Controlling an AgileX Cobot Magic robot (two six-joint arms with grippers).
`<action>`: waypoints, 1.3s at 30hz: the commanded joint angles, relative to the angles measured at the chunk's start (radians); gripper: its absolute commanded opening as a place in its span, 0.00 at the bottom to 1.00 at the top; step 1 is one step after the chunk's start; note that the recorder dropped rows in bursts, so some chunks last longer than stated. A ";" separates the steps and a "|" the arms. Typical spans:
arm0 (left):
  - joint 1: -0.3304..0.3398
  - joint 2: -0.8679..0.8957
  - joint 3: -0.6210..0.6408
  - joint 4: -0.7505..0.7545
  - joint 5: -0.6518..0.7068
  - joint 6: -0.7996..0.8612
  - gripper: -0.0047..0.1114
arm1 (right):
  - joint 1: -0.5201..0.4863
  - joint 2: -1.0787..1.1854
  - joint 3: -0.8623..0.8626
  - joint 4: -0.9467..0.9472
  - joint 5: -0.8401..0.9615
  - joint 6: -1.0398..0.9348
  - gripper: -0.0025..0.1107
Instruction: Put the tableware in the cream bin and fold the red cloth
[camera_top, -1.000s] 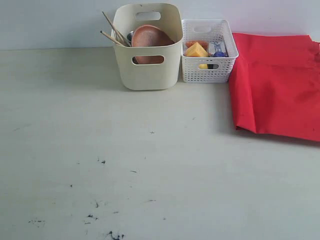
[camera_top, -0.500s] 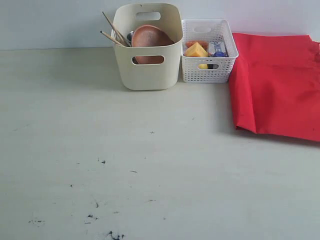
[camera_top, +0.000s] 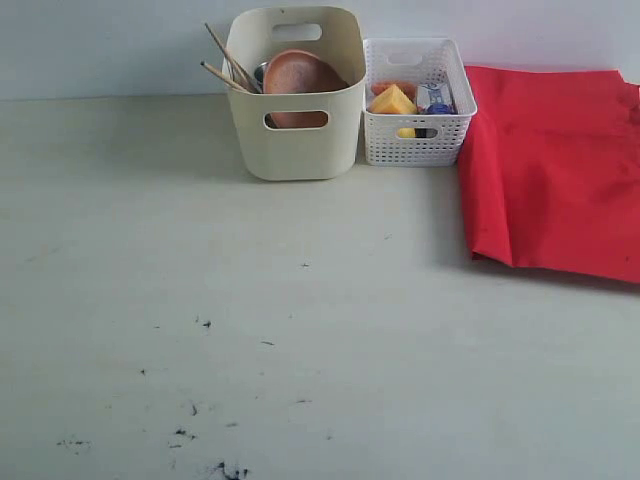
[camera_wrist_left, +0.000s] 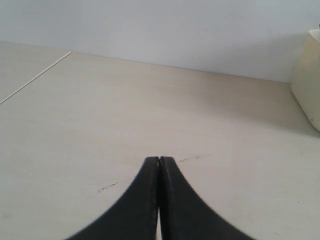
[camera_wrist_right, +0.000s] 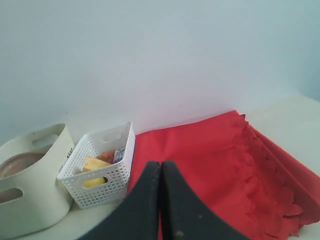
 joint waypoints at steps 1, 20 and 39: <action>-0.005 -0.005 0.002 0.001 -0.002 0.000 0.05 | 0.102 -0.063 0.086 0.007 -0.038 -0.150 0.02; -0.005 -0.005 0.002 0.001 -0.002 0.000 0.05 | 0.113 -0.066 0.086 -0.542 0.058 0.263 0.02; -0.005 -0.005 0.002 0.001 -0.002 0.000 0.05 | 0.113 -0.066 0.086 -0.613 0.073 0.277 0.02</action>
